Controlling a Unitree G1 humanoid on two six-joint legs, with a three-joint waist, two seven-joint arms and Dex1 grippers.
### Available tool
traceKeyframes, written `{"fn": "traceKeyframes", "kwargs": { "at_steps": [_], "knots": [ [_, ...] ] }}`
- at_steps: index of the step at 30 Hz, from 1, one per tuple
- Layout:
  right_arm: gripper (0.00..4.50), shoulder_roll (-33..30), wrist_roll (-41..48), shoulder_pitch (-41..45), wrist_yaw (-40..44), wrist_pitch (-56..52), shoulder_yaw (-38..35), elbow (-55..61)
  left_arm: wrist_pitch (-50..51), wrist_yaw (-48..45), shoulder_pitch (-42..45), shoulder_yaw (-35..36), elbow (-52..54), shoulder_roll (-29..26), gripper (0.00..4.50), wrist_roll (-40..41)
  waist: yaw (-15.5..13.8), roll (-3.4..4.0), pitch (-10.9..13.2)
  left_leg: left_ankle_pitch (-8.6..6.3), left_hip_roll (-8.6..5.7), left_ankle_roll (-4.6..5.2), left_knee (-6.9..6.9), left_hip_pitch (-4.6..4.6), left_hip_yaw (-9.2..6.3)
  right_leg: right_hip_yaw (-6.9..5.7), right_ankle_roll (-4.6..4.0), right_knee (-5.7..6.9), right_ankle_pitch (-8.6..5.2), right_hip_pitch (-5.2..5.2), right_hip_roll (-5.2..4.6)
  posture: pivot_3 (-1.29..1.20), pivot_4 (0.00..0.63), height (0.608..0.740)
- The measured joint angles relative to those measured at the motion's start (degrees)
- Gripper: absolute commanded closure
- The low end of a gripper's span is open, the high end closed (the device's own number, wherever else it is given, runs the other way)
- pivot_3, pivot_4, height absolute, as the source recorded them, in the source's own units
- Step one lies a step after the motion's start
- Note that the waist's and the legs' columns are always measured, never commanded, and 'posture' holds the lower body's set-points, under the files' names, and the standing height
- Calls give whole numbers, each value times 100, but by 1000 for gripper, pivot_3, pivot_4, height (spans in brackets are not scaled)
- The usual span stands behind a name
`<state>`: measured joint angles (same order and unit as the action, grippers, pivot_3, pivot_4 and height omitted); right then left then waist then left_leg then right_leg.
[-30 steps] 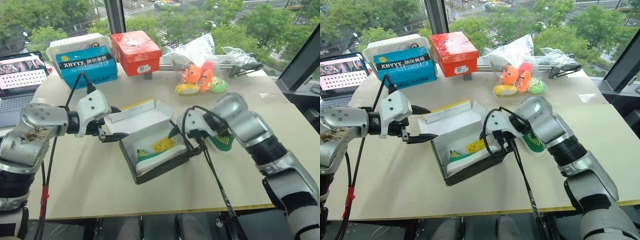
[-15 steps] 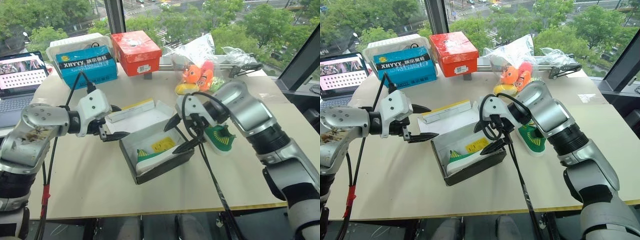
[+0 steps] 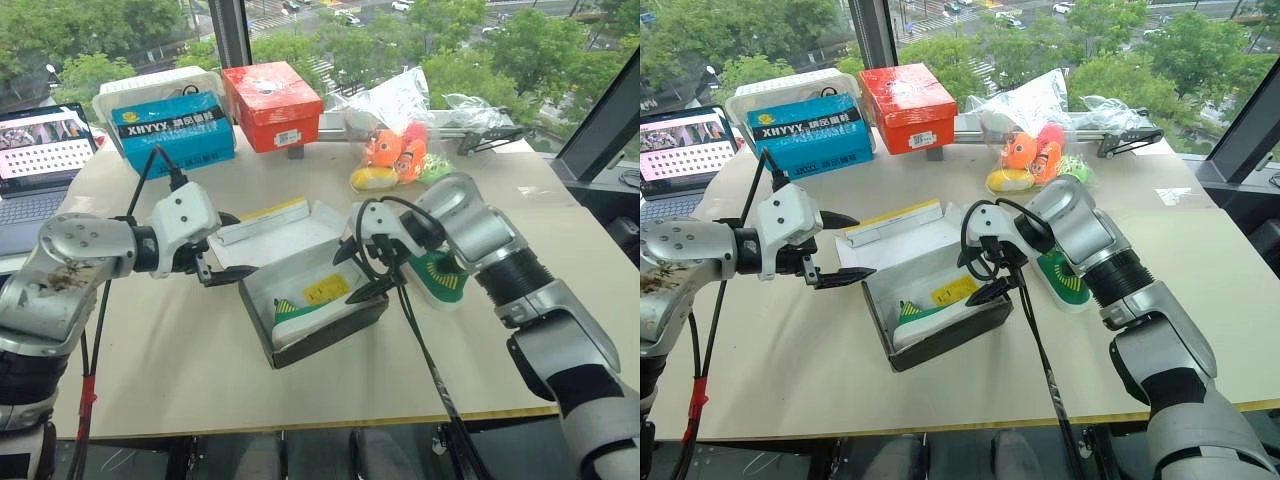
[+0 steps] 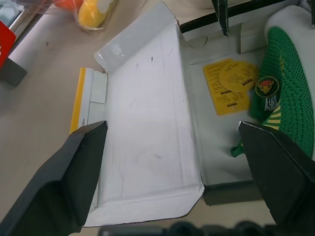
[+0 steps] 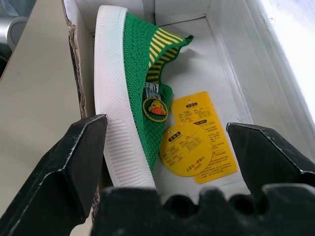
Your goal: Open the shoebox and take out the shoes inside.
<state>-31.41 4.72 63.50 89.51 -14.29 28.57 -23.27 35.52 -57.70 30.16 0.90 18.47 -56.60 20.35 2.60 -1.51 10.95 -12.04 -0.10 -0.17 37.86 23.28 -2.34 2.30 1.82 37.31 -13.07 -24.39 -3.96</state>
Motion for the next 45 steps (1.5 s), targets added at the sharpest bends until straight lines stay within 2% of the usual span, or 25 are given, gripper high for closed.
{"fn": "traceKeyframes", "kwargs": {
  "at_steps": [19,25,41,44,45],
  "knots": [
    [8,169,155,74,18,-282,-41,-90,-4,38,-89,19,-4,-25,0,-3,-2,0,0,0,0,0,0,0,-1,0,0,1,0,-1,0,0,150,740],
    [8,56,549,68,19,-540,-7,186,-5,38,-89,19,-10,-34,0,-4,-4,0,0,0,0,0,0,1,-1,-1,0,0,0,-1,-1,0,150,740],
    [8,112,345,-132,23,-477,131,78,-11,24,-89,19,-45,-93,0,-9,-5,0,0,0,-1,0,0,1,-1,-1,0,0,0,-1,-1,0,150,740],
    [676,134,322,-132,25,-457,158,-3,-11,24,-89,19,-45,-102,0,-8,-3,0,0,0,-1,0,0,1,-1,-1,0,0,0,-1,-1,0,150,740],
    [1188,134,322,-132,25,-450,168,-7,-11,24,-89,19,-45,-102,0,-8,-3,0,0,0,-1,0,0,1,-1,-1,0,0,0,-1,0,0,150,740]
  ]
}}
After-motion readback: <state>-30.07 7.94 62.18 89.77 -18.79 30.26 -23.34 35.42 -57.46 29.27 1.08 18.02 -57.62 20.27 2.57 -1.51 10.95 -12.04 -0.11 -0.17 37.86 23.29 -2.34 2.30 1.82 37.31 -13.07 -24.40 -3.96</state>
